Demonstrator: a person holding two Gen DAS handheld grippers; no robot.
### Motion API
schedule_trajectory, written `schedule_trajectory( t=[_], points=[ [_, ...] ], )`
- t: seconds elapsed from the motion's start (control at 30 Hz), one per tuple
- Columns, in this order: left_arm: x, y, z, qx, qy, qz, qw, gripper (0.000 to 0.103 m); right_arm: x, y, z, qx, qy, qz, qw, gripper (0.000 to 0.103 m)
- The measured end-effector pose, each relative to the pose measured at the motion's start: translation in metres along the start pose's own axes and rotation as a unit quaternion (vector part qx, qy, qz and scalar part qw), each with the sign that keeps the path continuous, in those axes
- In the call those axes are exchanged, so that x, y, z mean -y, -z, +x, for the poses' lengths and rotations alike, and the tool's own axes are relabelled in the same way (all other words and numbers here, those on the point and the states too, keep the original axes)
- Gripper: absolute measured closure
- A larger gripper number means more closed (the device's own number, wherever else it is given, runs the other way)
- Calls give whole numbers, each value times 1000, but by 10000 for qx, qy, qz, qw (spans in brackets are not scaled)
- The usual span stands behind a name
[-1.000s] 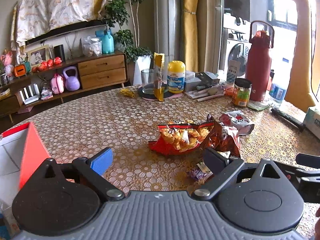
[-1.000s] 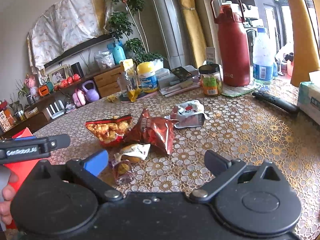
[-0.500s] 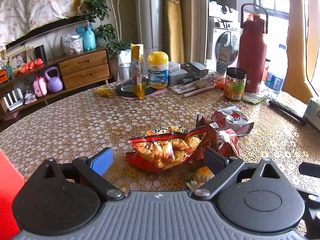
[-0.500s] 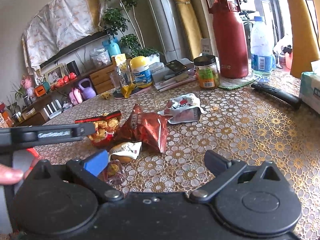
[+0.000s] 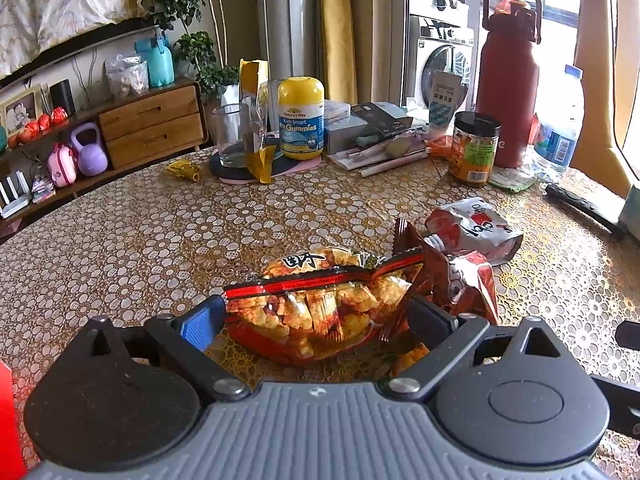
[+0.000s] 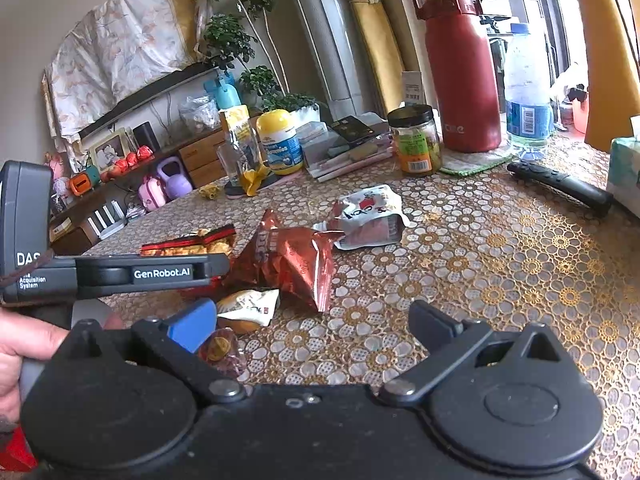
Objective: Organize snacks
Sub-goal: 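Grasp the red chip bag with the left tool while the right tool grasps the brown foil bag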
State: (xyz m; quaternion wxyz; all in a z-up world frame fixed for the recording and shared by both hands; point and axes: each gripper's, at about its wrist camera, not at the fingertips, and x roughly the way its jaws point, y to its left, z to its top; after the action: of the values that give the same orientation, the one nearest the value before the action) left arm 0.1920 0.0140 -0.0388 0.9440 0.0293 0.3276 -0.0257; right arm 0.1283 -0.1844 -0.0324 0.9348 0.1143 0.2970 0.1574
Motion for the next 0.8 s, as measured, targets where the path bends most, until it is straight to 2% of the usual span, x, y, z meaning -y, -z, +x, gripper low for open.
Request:
schedule_trajectory(
  t=[0.33, 0.37, 0.4, 0.47, 0.67, 0.8],
  points=[
    [-9, 2, 3, 171, 76, -131, 9997, 7, -4, -16, 21, 81, -30, -139, 9999, 0],
    [-10, 2, 3, 176, 107, -122, 9997, 16, -6, -18, 24, 83, -36, -162, 9998, 0],
    [-11, 2, 4, 145, 183, -136, 9996, 30, -6, -20, 28, 90, -54, -181, 9998, 0],
    [-10, 2, 7, 67, 117, -122, 9998, 38, -10, -23, 34, 84, -72, -232, 9997, 0],
    [-17, 4, 5, 59, 218, -201, 9995, 44, -17, -34, 57, 31, -72, -287, 9996, 0],
    [-22, 6, 1, 66, 114, -303, 9995, 46, -20, -41, 72, -51, -84, -161, 9998, 0]
  ],
)
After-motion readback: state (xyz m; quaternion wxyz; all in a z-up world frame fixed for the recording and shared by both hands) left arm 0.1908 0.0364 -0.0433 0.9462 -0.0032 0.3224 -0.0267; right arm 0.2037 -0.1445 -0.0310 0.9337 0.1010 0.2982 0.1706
